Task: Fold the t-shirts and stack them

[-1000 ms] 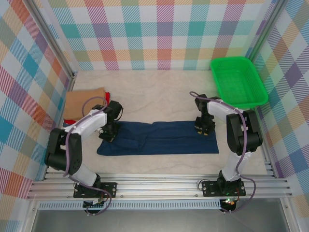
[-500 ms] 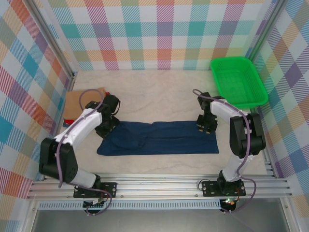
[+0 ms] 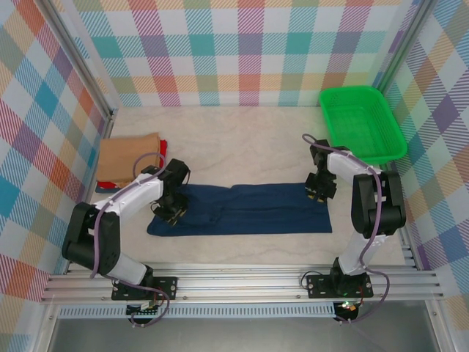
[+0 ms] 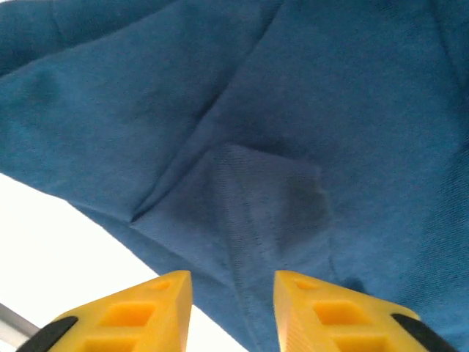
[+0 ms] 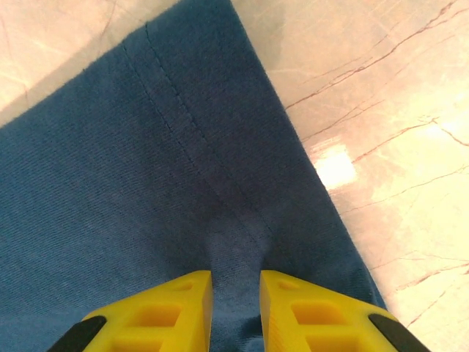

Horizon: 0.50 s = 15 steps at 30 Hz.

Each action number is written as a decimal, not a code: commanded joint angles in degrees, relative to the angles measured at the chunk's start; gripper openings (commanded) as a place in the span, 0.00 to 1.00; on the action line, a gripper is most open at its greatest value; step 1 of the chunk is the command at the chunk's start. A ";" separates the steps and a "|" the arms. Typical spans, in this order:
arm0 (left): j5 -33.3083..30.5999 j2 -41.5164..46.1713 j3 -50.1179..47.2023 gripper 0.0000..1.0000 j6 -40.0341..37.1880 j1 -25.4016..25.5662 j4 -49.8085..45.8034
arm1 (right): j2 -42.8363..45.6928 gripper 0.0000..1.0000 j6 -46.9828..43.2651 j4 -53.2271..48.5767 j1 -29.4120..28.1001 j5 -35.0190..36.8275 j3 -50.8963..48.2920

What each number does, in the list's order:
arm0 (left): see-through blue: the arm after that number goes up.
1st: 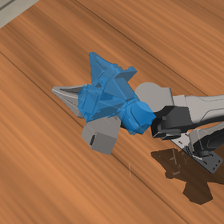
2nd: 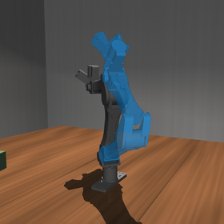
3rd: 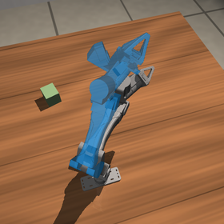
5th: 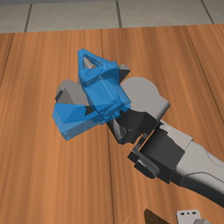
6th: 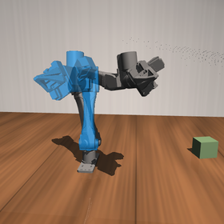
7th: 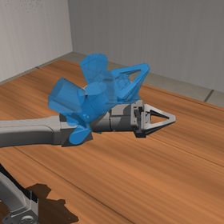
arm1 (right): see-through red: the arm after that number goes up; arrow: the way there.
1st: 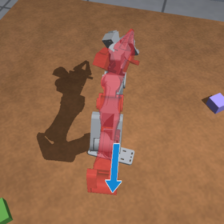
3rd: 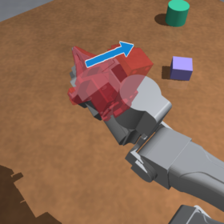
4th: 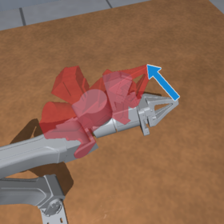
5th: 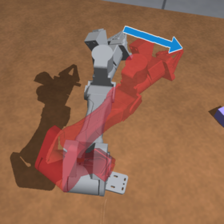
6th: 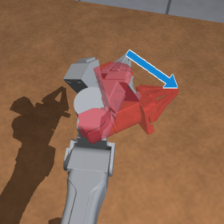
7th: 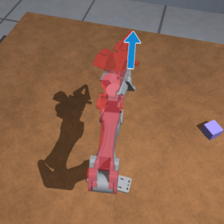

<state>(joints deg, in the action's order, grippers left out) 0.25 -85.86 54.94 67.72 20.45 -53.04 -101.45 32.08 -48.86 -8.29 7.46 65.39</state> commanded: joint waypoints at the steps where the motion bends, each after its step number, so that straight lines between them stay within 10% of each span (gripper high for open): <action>1: 1.97 0.40 2.12 0.38 -0.32 0.21 2.37 | 0.00 0.23 -1.06 -0.18 -0.27 -0.74 1.23; 15: 5.17 -10.35 13.46 0.40 -25.61 14.09 -0.74 | -0.08 0.23 -1.14 -0.74 -0.27 -1.14 1.49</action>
<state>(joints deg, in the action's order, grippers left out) 5.13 -93.76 66.11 53.41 32.29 -48.47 -101.45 32.03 -48.90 -8.32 6.79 65.49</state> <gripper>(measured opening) 0.391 0.231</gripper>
